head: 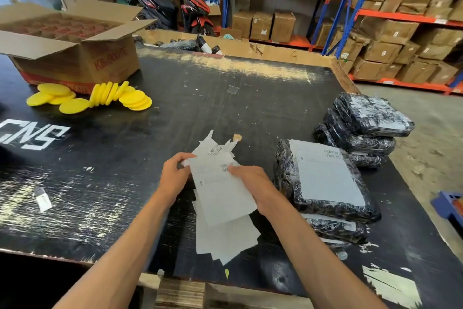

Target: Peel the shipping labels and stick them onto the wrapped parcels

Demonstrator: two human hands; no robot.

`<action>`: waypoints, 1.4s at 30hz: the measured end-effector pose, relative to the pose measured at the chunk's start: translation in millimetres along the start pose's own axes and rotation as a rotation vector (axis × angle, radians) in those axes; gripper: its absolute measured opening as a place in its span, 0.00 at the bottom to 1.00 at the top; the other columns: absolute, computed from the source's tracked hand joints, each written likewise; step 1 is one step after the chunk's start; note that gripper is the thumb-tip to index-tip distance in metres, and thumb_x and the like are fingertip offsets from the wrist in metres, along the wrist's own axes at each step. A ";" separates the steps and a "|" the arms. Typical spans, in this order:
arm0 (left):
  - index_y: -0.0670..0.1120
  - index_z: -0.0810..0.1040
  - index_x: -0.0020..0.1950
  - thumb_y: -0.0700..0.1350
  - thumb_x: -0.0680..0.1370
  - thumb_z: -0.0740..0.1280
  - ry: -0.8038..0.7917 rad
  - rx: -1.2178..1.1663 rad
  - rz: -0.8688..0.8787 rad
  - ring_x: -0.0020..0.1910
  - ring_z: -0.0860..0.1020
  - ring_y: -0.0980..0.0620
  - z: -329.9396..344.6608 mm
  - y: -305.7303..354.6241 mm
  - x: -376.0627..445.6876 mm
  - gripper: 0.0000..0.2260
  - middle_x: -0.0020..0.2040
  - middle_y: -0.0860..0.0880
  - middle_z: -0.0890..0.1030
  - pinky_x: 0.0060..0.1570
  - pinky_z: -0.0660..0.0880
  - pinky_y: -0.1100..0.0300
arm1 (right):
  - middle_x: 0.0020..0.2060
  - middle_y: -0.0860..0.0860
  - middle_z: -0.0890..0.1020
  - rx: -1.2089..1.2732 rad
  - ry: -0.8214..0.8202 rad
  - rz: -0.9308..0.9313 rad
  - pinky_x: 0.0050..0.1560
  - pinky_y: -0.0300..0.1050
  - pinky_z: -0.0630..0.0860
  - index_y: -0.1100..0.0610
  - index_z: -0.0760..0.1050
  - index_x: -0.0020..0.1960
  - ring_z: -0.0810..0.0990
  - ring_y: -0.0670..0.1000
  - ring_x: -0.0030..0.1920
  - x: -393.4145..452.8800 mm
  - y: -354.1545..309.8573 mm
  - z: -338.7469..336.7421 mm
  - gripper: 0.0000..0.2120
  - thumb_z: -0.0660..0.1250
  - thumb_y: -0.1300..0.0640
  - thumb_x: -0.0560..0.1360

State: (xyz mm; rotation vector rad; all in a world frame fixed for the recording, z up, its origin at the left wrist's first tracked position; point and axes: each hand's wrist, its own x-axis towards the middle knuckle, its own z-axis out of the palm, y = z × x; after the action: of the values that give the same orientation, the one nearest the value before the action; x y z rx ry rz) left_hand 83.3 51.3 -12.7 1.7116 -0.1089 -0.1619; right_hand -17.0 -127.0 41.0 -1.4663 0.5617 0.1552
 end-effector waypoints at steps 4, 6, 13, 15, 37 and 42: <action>0.40 0.79 0.52 0.30 0.74 0.61 -0.115 0.026 -0.135 0.44 0.80 0.42 -3.0 -3.3 8.5 0.12 0.49 0.38 0.83 0.45 0.78 0.48 | 0.41 0.70 0.79 -0.071 0.132 -0.207 0.41 0.48 0.69 0.74 0.73 0.48 0.75 0.53 0.38 -1.1 -7.2 4.6 0.24 0.66 0.50 0.77; 0.44 0.78 0.51 0.31 0.73 0.62 -0.142 0.217 -0.098 0.46 0.79 0.43 -3.3 -5.9 6.4 0.12 0.50 0.43 0.83 0.43 0.77 0.54 | 0.34 0.59 0.74 -0.091 0.160 -0.253 0.40 0.47 0.64 0.68 0.73 0.40 0.70 0.52 0.37 -0.4 -9.1 5.1 0.20 0.65 0.50 0.77; 0.48 0.78 0.60 0.35 0.74 0.67 -0.139 0.620 0.106 0.39 0.77 0.54 7.3 -20.1 -4.1 0.16 0.50 0.50 0.81 0.35 0.71 0.73 | 0.33 0.54 0.70 -0.102 0.257 -0.295 0.40 0.48 0.61 0.63 0.67 0.33 0.66 0.52 0.36 4.1 -7.0 3.8 0.20 0.64 0.48 0.74; 0.51 0.78 0.63 0.39 0.73 0.70 -0.155 0.713 0.155 0.52 0.79 0.50 6.1 -24.2 -3.3 0.20 0.58 0.50 0.80 0.50 0.77 0.60 | 0.35 0.54 0.72 -0.084 0.266 -0.297 0.40 0.48 0.62 0.67 0.68 0.35 0.68 0.52 0.37 4.1 -5.5 3.4 0.23 0.63 0.45 0.71; 0.40 0.85 0.50 0.59 0.60 0.80 -0.272 -0.451 -0.011 0.34 0.77 0.53 -21.5 62.1 -108.2 0.28 0.41 0.43 0.83 0.37 0.77 0.63 | 0.45 0.67 0.81 -0.073 0.382 -0.459 0.38 0.44 0.69 0.73 0.73 0.51 0.73 0.51 0.38 -13.9 -36.8 11.2 0.20 0.60 0.53 0.83; 0.38 0.84 0.50 0.57 0.61 0.81 -0.255 -0.422 -0.002 0.34 0.77 0.53 -22.9 63.4 -109.6 0.27 0.40 0.42 0.83 0.36 0.77 0.63 | 0.48 0.65 0.83 -0.099 0.374 -0.476 0.40 0.46 0.72 0.71 0.74 0.49 0.79 0.55 0.40 -14.4 -35.8 9.9 0.18 0.60 0.54 0.82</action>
State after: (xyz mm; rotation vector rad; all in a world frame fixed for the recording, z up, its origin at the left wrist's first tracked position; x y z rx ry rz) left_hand -19.5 82.5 58.2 1.2652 -0.2441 -0.3771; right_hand -11.4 -118.4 79.6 -1.6972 0.4912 -0.4796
